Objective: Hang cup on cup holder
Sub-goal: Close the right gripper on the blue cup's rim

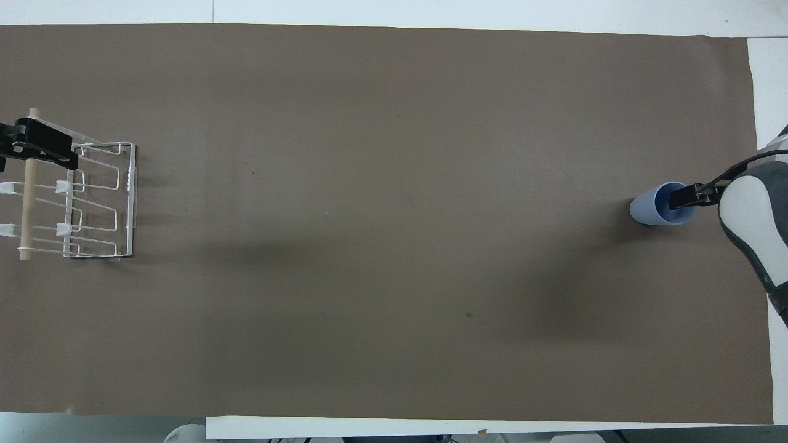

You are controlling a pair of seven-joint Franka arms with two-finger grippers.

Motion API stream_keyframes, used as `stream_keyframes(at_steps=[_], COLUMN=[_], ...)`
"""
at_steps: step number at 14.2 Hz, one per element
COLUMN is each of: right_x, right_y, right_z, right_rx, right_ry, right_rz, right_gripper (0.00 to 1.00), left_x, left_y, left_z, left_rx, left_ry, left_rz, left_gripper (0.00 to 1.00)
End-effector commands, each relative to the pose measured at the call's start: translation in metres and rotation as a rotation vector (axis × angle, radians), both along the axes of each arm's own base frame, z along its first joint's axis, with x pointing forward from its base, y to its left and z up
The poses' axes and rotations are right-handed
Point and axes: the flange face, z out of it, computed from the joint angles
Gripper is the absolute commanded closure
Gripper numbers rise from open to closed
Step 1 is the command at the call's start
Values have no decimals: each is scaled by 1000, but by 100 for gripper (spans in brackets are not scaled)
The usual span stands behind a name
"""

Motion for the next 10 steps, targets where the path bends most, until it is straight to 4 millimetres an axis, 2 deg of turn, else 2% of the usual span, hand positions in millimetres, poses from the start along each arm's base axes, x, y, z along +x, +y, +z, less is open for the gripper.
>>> stream_keyframes(at_steps=[1,3,6,8,9,10], right_x=[-7,-7,-8,-9,-9,-11], right_y=[-1,-1,-4,-8,-8,-7], right_z=[-14,-25,-26,-26,-26,-29], right_rx=[13,11,13,13,14,16], right_ry=[-29,-31,-30,-30,-28,-23], right_rz=[39,47,70,70,72,76], right_gripper=[7,11,25,29,37,52], left_x=[-5,-5,-6,-5,-5,-5], left_y=[4,3,2,3,3,3], left_z=[1,1,0,0,0,1], left_rx=[8,8,15,15,14,13], left_ry=[-2,-2,-2,-3,-3,-6], left_rz=[20,27,82,85,87,88], left_gripper=[0,0,0,0,0,0])
